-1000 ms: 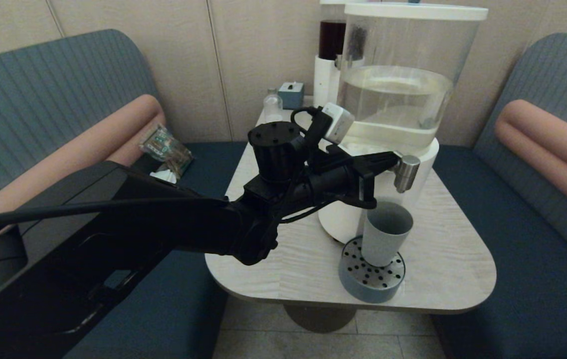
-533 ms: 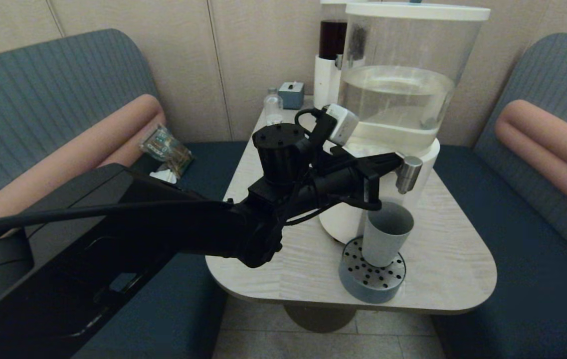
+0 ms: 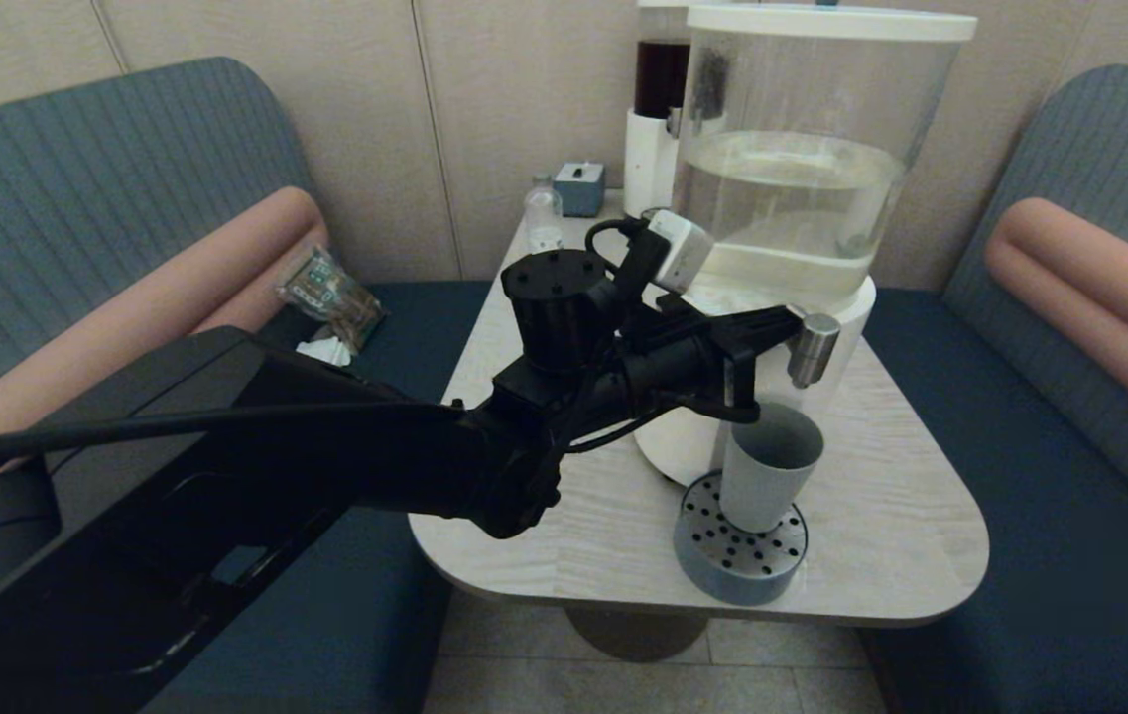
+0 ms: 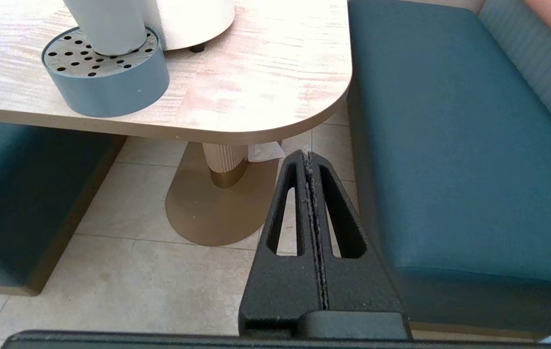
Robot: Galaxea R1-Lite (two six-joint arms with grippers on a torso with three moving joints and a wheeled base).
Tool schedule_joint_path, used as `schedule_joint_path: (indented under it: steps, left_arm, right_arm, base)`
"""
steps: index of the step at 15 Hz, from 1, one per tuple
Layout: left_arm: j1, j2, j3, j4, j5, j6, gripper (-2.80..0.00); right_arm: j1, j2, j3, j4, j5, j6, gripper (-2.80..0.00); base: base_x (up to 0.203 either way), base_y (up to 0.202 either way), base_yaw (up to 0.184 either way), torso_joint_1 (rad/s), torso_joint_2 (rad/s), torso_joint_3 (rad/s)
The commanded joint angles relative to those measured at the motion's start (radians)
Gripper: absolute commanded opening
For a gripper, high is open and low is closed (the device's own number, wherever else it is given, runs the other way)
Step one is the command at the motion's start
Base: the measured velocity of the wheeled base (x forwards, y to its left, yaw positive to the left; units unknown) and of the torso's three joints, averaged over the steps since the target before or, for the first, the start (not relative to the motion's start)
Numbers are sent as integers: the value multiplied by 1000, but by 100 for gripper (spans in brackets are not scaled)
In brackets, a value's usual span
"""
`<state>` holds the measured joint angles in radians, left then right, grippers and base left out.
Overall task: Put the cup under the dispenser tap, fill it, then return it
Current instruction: Turn off the faucet
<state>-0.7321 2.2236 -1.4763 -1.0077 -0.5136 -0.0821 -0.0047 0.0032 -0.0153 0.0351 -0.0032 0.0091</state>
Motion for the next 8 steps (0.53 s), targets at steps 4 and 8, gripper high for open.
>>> schedule_joint_path:
  steps: [4, 8]
  left_arm:
    - [15, -96, 128, -5, -1, -1, -280]
    - [39, -197, 318, -47, 0, 0, -280]
  right_arm:
    - [0, 1, 0, 0, 0, 0, -280]
    - [0, 1, 0, 0, 0, 0, -280]
  base:
    - [0, 0, 0, 0, 0, 0]
    - [0, 0, 0, 0, 0, 0]
